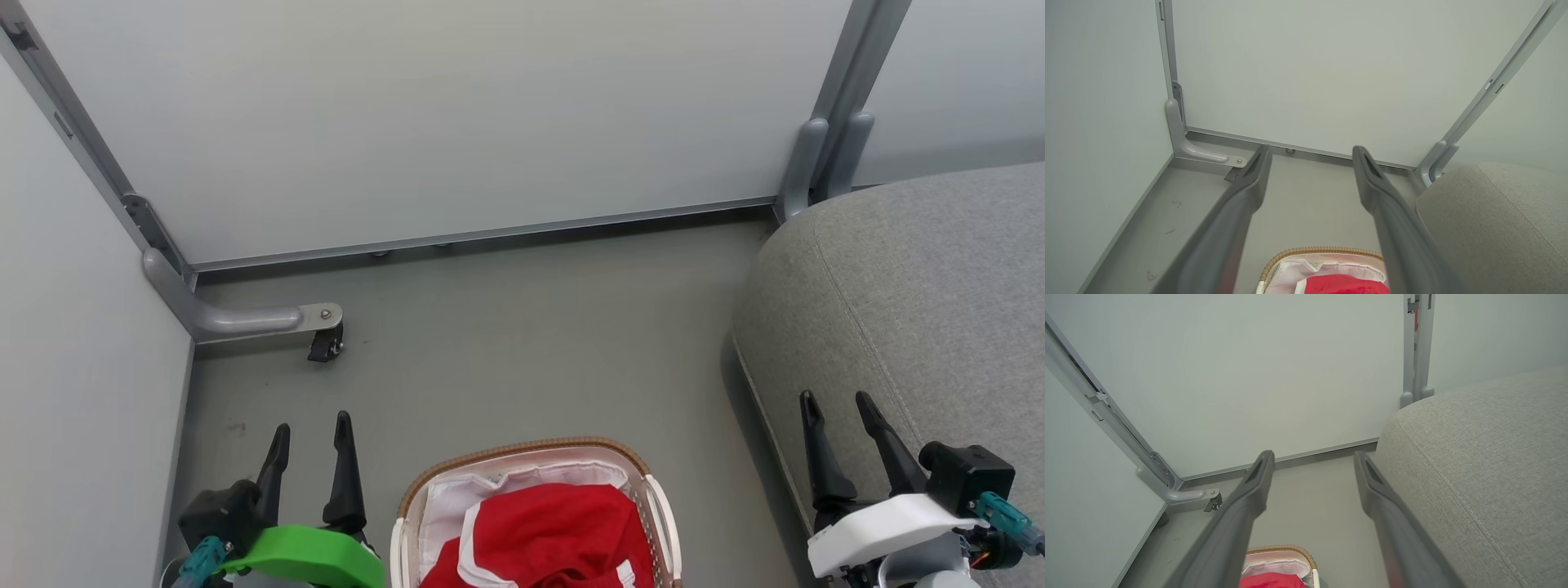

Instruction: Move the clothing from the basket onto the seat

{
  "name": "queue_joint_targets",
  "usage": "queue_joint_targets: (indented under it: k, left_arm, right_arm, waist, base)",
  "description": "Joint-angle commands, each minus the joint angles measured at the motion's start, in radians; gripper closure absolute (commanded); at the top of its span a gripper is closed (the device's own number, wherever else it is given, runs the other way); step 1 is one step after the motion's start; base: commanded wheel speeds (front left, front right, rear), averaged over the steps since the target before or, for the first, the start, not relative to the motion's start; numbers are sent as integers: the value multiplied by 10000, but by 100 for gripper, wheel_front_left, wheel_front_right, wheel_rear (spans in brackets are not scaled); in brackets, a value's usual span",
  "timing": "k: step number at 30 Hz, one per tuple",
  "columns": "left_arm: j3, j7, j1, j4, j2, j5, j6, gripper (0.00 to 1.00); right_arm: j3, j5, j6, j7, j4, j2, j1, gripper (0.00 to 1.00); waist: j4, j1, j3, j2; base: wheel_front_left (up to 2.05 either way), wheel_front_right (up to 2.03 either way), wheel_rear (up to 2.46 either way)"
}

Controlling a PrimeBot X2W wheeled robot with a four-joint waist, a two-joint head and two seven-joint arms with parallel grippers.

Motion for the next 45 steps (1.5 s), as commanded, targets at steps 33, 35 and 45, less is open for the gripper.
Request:
queue_joint_targets:
  k: [33,35,45]
  left_arm:
    - [-465,-721,254,509,83,2189,313,0]
    - [-450,-697,233,521,81,2134,320,0]
    - [-486,-698,203,547,82,1986,327,0]
  right_arm:
    - [178,-2845,4,-708,-332,-91,239,0]
    - [198,-2820,2,-711,-337,-89,197,0]
    - [183,-2866,2,-711,-345,-89,155,0]
  waist:
    - [75,0,99,0]
    - [60,0,114,0]
    - [26,0,143,0]
  base:
    - [0,0,0]
    - [0,0,0]
    - [0,0,0]
